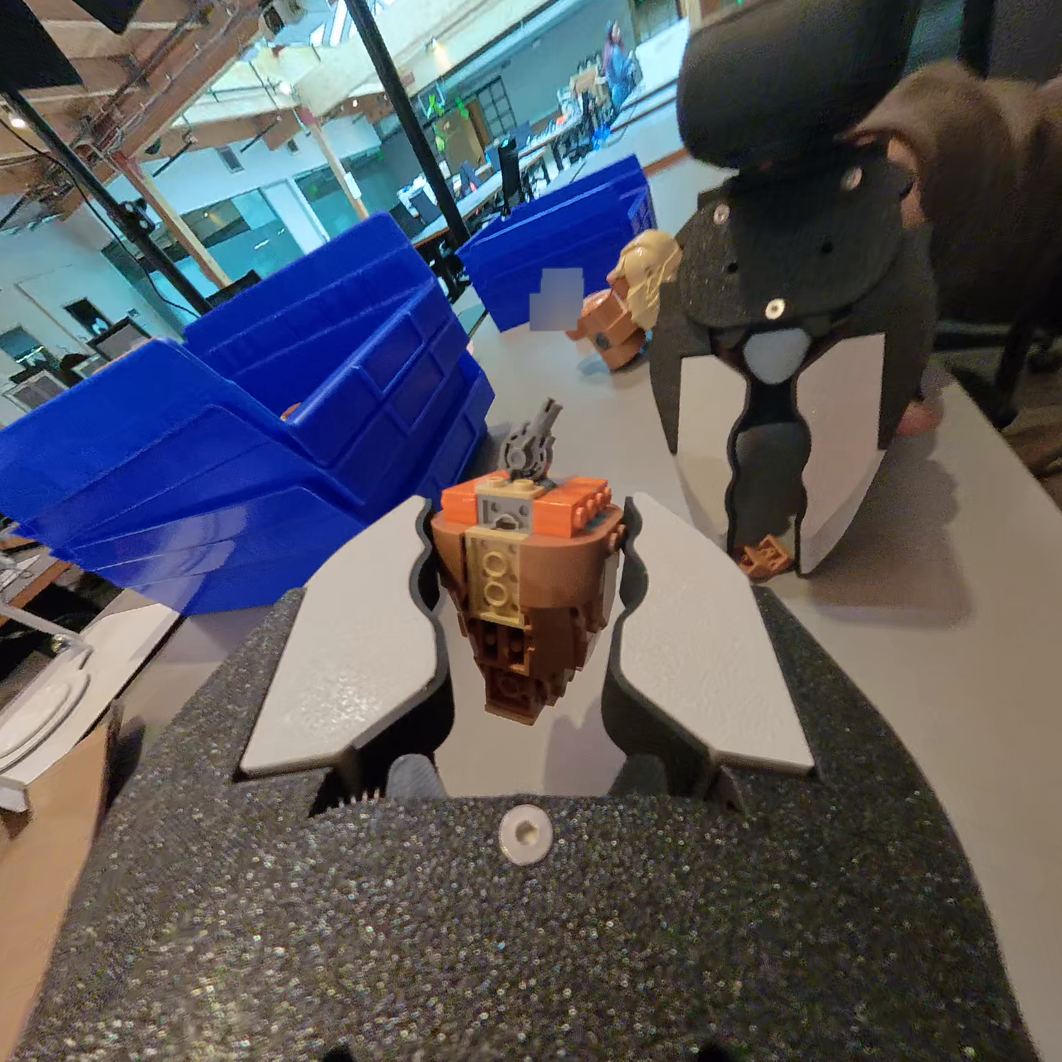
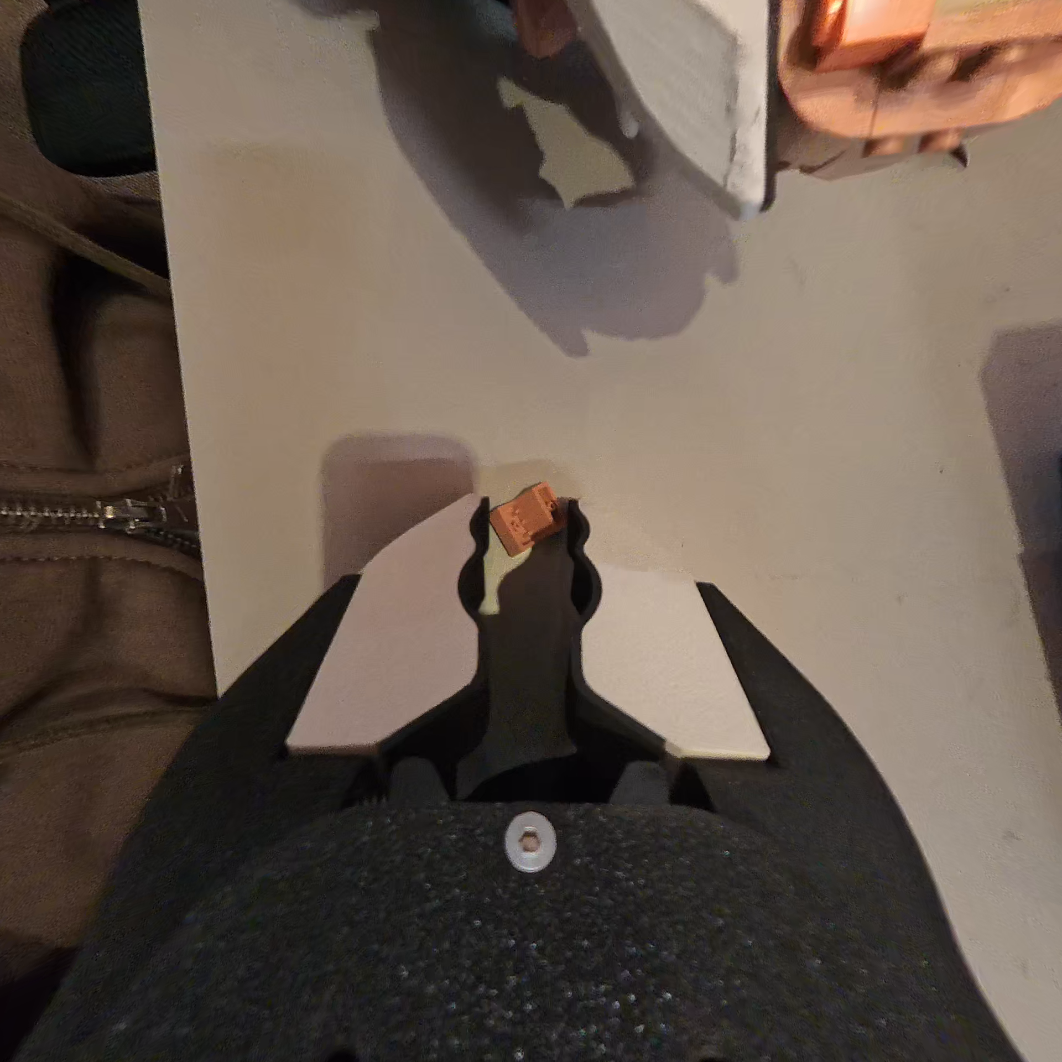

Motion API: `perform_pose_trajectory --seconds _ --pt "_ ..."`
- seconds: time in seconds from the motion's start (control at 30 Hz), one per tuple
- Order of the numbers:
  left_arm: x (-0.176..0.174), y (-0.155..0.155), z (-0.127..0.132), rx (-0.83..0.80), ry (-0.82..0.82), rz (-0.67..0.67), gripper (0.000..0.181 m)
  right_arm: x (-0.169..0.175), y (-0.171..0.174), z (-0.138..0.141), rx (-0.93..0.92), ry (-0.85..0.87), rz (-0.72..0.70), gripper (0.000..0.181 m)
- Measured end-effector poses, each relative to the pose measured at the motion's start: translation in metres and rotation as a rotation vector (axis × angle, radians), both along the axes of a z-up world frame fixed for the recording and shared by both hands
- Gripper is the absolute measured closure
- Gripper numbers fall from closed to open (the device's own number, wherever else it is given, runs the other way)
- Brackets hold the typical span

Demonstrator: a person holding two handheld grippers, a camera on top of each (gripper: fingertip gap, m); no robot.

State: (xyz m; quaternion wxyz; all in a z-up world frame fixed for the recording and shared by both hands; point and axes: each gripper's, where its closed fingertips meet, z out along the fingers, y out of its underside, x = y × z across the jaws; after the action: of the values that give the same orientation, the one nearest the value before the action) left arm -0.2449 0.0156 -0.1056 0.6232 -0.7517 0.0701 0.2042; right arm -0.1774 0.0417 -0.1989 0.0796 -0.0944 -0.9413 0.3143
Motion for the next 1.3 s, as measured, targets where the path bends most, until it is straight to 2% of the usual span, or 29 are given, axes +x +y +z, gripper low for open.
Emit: perform_pose_trajectory --seconds 0.13,0.2,0.3,0.47,0.53,0.63,0.73,1.0,1.17,1.3 --pt "0.003 -0.003 0.010 0.064 -0.042 -0.031 0.119 -0.008 0.000 0.002 0.013 0.044 -0.015 0.156" --pt "0.003 -0.004 0.015 0.100 -0.070 -0.046 0.119 -0.021 0.001 0.014 -0.015 0.096 -0.041 0.156" --pt "0.003 -0.007 0.022 0.153 -0.121 -0.064 0.119 -0.061 0.004 0.066 -0.139 0.236 -0.135 0.156" --pt "0.000 -0.010 0.031 0.223 -0.203 -0.085 0.120 -0.160 0.040 0.179 -0.340 0.605 -0.426 0.153" --pt "0.001 -0.013 0.036 0.255 -0.234 -0.102 0.120 -0.184 0.050 0.196 -0.369 0.645 -0.483 0.144" --pt "0.003 -0.017 0.044 0.311 -0.292 -0.149 0.120 -0.188 0.044 0.189 -0.416 0.631 -0.477 0.138" --pt "0.008 -0.022 0.057 0.397 -0.380 -0.232 0.119 -0.169 0.029 0.169 -0.420 0.674 -0.397 0.139" --pt "0.033 -0.045 0.090 0.599 -0.609 -0.559 0.120 -0.116 -0.008 0.123 -0.398 0.775 -0.145 0.143" --pt "0.034 -0.049 0.095 0.645 -0.672 -0.614 0.120 -0.102 -0.022 0.105 -0.313 0.881 -0.039 0.145" --pt "0.035 -0.048 0.095 0.643 -0.690 -0.624 0.120 -0.094 -0.030 0.103 -0.313 0.908 -0.003 0.146"
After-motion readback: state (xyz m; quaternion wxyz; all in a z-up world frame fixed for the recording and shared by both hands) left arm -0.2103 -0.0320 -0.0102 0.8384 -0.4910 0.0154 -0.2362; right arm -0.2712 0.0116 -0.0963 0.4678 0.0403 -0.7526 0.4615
